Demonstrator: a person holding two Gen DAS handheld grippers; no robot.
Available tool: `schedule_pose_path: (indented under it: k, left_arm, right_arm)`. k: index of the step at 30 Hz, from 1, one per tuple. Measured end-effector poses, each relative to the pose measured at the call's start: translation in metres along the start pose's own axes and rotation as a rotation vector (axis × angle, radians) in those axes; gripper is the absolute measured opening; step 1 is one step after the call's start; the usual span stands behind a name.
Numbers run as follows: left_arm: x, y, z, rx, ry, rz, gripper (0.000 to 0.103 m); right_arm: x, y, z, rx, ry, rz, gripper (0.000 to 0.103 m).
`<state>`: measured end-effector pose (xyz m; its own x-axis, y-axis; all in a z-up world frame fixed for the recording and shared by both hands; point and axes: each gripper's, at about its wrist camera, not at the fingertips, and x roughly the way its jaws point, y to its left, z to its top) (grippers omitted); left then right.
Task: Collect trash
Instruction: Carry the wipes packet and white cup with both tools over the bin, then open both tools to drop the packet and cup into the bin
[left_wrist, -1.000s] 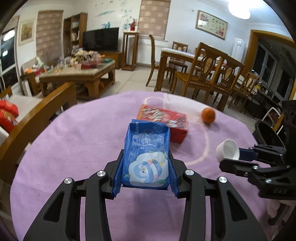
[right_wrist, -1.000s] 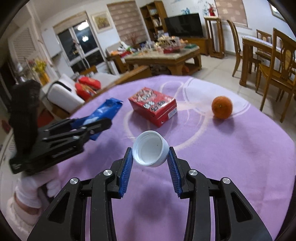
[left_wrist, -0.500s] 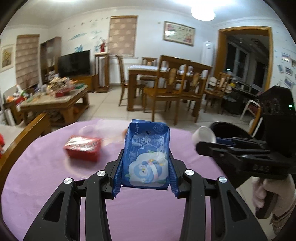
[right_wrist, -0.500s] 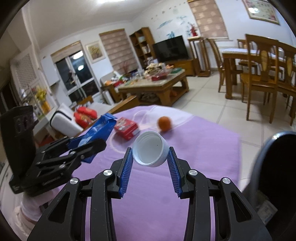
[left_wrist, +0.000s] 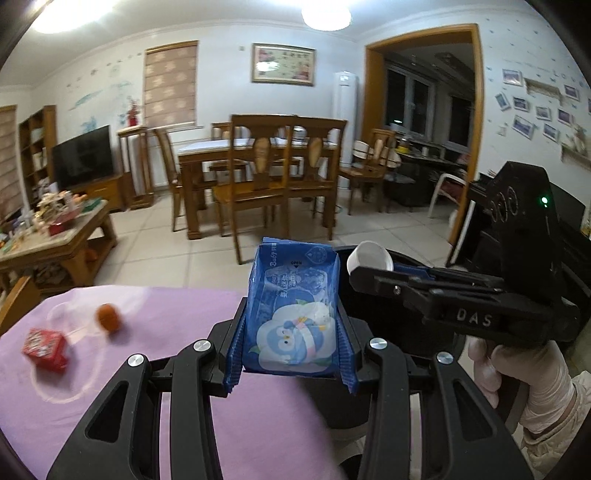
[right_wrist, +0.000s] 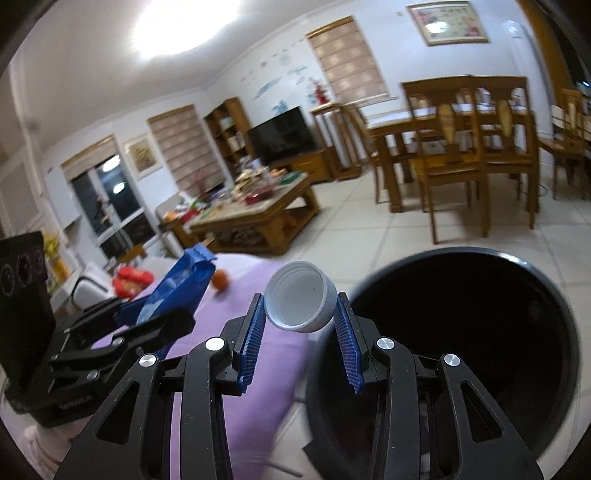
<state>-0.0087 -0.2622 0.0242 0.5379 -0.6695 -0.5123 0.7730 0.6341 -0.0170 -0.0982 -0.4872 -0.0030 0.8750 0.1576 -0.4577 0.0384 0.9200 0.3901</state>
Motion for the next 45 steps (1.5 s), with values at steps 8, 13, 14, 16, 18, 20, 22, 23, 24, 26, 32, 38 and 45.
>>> schedule_pose_path:
  k: [8,13,14,16,18,20,22,23,24,26,32,38,45]
  left_arm:
    - [0.06,-0.049,-0.007,0.047,0.081,-0.086,0.041]
    - [0.094,-0.067,-0.013,0.046,0.149,-0.126,0.041]
    - [0.1,-0.069,-0.016,0.047,0.164,-0.131,0.041]
    - [0.111,-0.072,-0.019,0.047,0.188,-0.141,0.041]
    - [0.12,-0.075,-0.021,0.051,0.206,-0.146,0.041]
    - [0.131,-0.08,-0.018,0.055,0.22,-0.151,0.041]
    - [0.135,-0.083,-0.019,0.057,0.231,-0.153,0.041]
    - [0.138,-0.083,-0.019,0.059,0.238,-0.154,0.041]
    - [0.139,-0.084,-0.019,0.059,0.24,-0.154,0.041]
    - [0.139,-0.085,-0.019,0.057,0.246,-0.155,0.041]
    - [0.137,-0.083,-0.019,0.045,0.254,-0.151,0.043]
    - [0.135,-0.082,-0.019,0.037,0.244,-0.149,0.055]
    - [0.124,-0.089,-0.02,0.058,0.214,-0.151,0.072]
  right_arm:
    - [-0.035,-0.086,-0.014,0.076,-0.044,-0.116,0.039]
    - [-0.04,-0.128,-0.029,0.119,-0.051,-0.172,0.039]
    - [-0.038,-0.134,-0.032,0.126,-0.05,-0.177,0.039]
    - [-0.035,-0.142,-0.035,0.134,-0.05,-0.186,0.039]
    - [-0.032,-0.153,-0.037,0.137,-0.048,-0.2,0.039]
    - [-0.026,-0.159,-0.038,0.149,-0.044,-0.203,0.039]
    - [-0.018,-0.159,-0.036,0.153,-0.038,-0.209,0.039]
    - [-0.016,-0.163,-0.037,0.156,-0.035,-0.211,0.039]
    - [-0.014,-0.166,-0.039,0.16,-0.032,-0.212,0.039]
    - [-0.01,-0.165,-0.038,0.16,-0.032,-0.218,0.039]
    - [-0.003,-0.162,-0.035,0.156,-0.023,-0.216,0.039]
    - [-0.006,-0.149,-0.035,0.143,-0.028,-0.216,0.047]
    - [-0.011,-0.145,-0.033,0.134,-0.053,-0.214,0.061]
